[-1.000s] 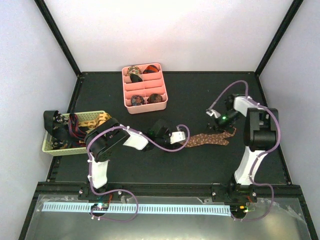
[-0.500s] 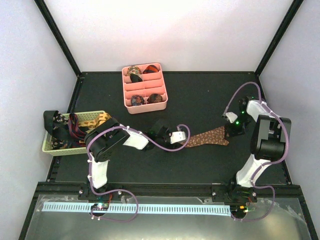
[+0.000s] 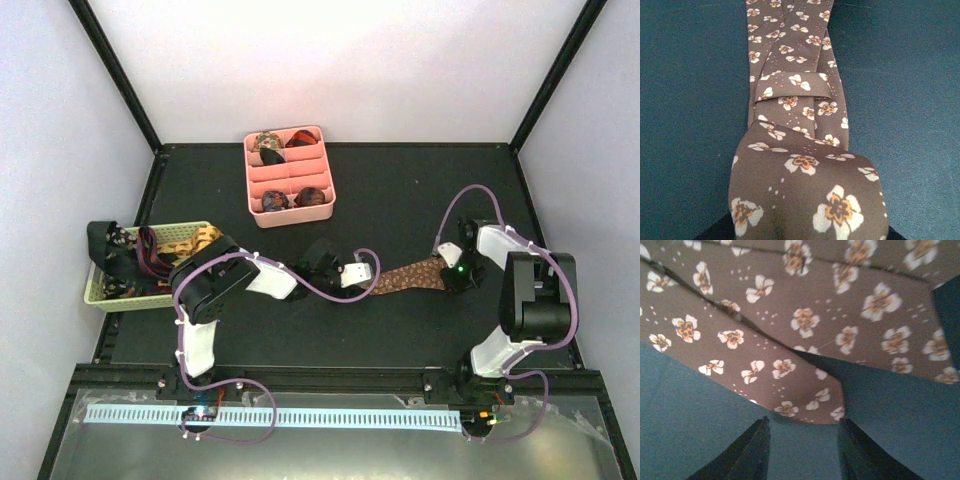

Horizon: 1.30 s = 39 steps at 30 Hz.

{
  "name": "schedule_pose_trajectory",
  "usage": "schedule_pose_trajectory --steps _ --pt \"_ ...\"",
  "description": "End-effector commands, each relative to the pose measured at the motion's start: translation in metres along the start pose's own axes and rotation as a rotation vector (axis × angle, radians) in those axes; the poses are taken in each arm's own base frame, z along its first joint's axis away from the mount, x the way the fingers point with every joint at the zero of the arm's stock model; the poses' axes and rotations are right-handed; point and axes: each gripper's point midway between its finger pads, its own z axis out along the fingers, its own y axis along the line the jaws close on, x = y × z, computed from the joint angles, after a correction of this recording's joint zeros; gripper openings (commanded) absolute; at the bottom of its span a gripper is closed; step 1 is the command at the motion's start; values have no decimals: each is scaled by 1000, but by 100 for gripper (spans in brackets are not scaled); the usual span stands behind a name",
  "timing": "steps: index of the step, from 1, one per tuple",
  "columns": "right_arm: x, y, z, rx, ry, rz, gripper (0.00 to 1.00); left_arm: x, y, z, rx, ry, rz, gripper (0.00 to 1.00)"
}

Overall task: Roll the ties
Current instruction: Roll the tie at the center of the board.

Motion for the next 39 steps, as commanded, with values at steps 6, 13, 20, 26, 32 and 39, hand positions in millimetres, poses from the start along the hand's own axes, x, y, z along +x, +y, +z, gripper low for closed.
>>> schedule_pose_trajectory --steps 6,13,20,26,32,39 --pt "-22 -4 4 43 -45 -56 9 86 -17 -1 21 273 -100 25" --pt "-38 -22 -27 132 -68 -173 2 87 -17 -1 19 274 -100 25" --pt "-61 -29 -33 86 -47 -242 10 87 -17 -1 19 276 -98 25" --pt "-55 -20 -16 -32 11 -284 27 88 -17 -2 15 275 -101 25" --pt "-72 -33 -10 -95 -19 -180 27 88 -17 -2 13 274 -101 25" --pt "-31 -37 11 -118 108 -152 27 85 -18 -3 20 265 -88 25"
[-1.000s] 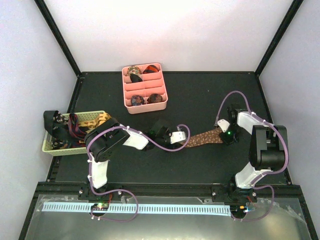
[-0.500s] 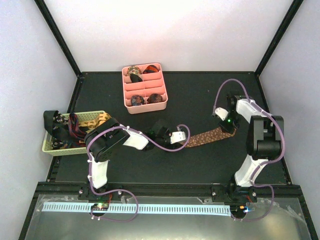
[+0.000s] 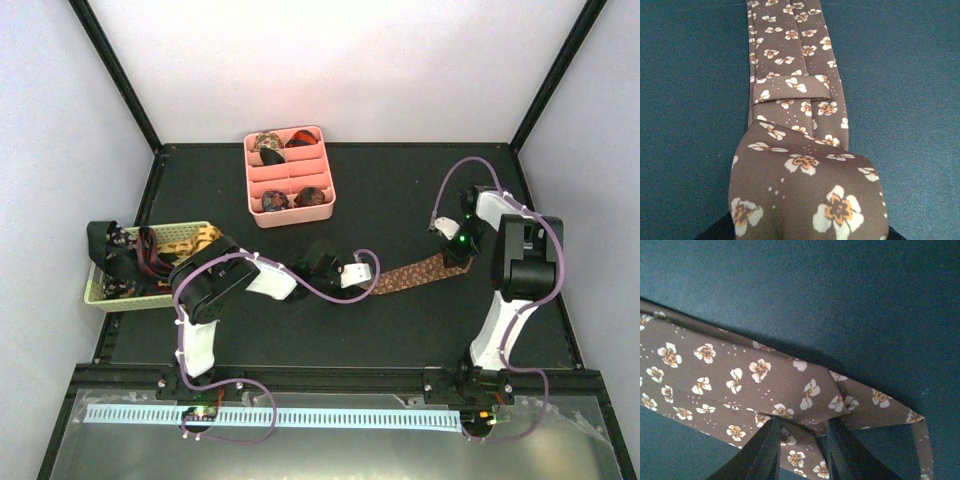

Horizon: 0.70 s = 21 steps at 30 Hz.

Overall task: Roll the ties
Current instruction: Roll the tie at the center of the board.

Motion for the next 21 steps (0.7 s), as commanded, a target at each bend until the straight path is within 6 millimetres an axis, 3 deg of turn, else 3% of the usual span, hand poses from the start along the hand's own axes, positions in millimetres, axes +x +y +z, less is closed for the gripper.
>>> schedule_pose_trajectory --steps 1,7,12,15,21 --pt "40 10 15 -58 109 38 27 84 -18 -2 28 266 -89 25" --pt "85 33 19 -88 166 70 27 73 -19 0 52 226 -48 25" --pt "103 48 26 -109 184 111 27 68 -19 3 72 215 -11 25" --pt "98 43 18 -114 137 159 27 70 -21 2 81 223 1 25" --pt "43 6 -27 -51 -58 206 32 73 -23 1 89 227 -10 25"
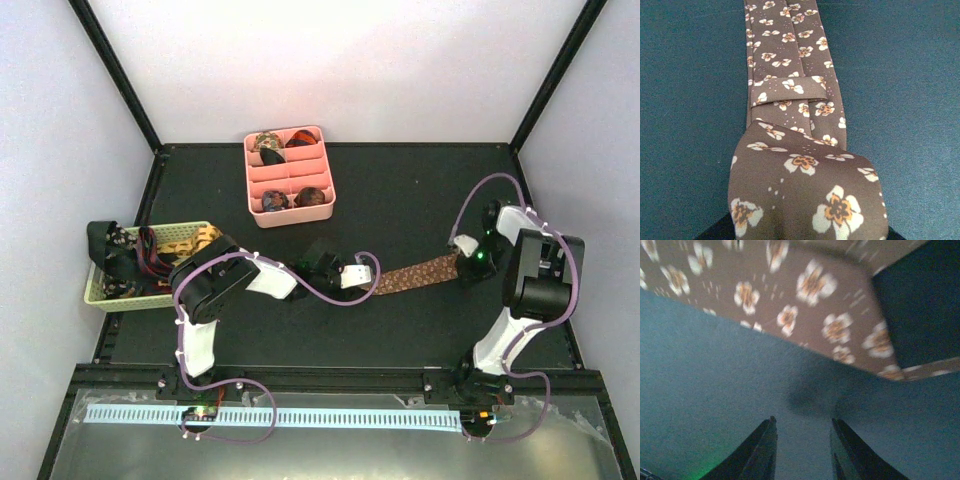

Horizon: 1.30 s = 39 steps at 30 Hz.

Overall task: Roll the ties
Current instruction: Roll the tie at the center of the board.

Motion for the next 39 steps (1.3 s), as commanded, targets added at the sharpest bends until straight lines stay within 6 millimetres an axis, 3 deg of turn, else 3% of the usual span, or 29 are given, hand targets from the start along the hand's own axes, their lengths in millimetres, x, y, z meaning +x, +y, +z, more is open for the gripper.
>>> schedule_pose_trajectory --steps 1,6,8,16,19,24,25,34,39 --pt "-41 -21 -32 32 -134 51 32 73 -26 1 82 228 -83 25" --pt "-63 -55 -34 109 -137 116 33 73 -26 1 78 228 -84 25" --pt "-64 -64 -31 131 -122 128 40 73 -25 0 75 227 -85 25" --pt "-59 -75 -4 185 -66 98 42 73 -25 1 80 223 -89 25" --pt "-52 -68 7 174 -36 84 35 73 -24 1 77 225 -86 25" --pt "-28 -52 14 162 3 58 4 73 -24 1 76 225 -90 25" --pt "-25 -52 12 168 -2 59 2 73 -23 1 76 222 -90 25" --pt "16 -57 -2 184 2 116 2 56 -26 5 114 160 -57 25" --pt "0 -71 -2 184 -48 147 1 50 -23 14 119 148 -62 25"
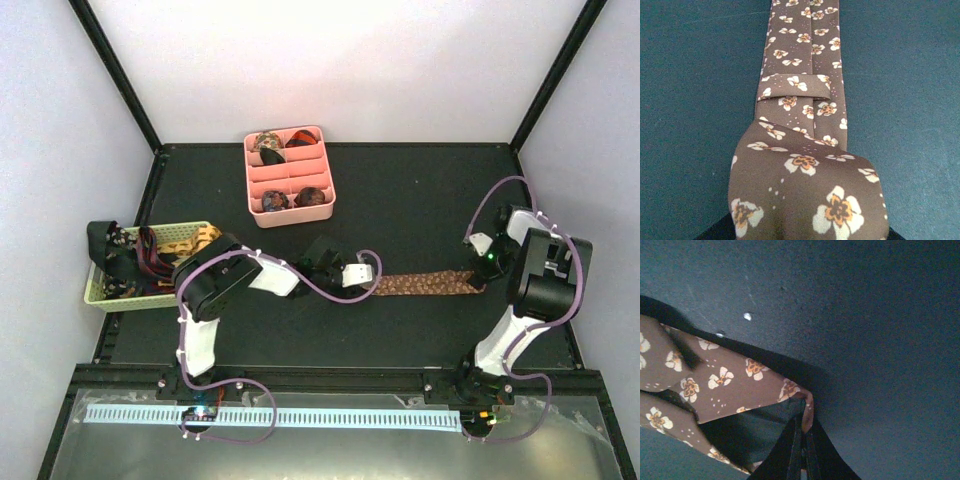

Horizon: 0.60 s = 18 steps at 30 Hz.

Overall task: Roll the ties
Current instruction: Roll the tie at the center of the board.

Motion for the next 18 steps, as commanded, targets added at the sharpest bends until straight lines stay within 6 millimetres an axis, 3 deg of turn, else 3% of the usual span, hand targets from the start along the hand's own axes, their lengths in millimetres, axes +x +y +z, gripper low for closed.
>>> schedule_pose_trajectory --steps 1,5,7,10,15,18 --pt "-12 -16 3 17 -14 21 2 55 -22 11 88 173 -80 25" --pt "-27 -25 0 16 -38 32 5 57 -23 12 94 176 -70 25" --pt "-28 -28 -3 30 -38 15 20 61 -25 11 97 188 -70 25" --pt "-27 -25 -16 25 -50 -7 28 64 -27 10 96 198 -75 25" --pt "-50 0 -52 -119 -170 28 37 68 -28 10 95 205 -87 25" --pt "-59 20 -54 -207 -167 55 37 66 -28 10 97 202 -82 25"
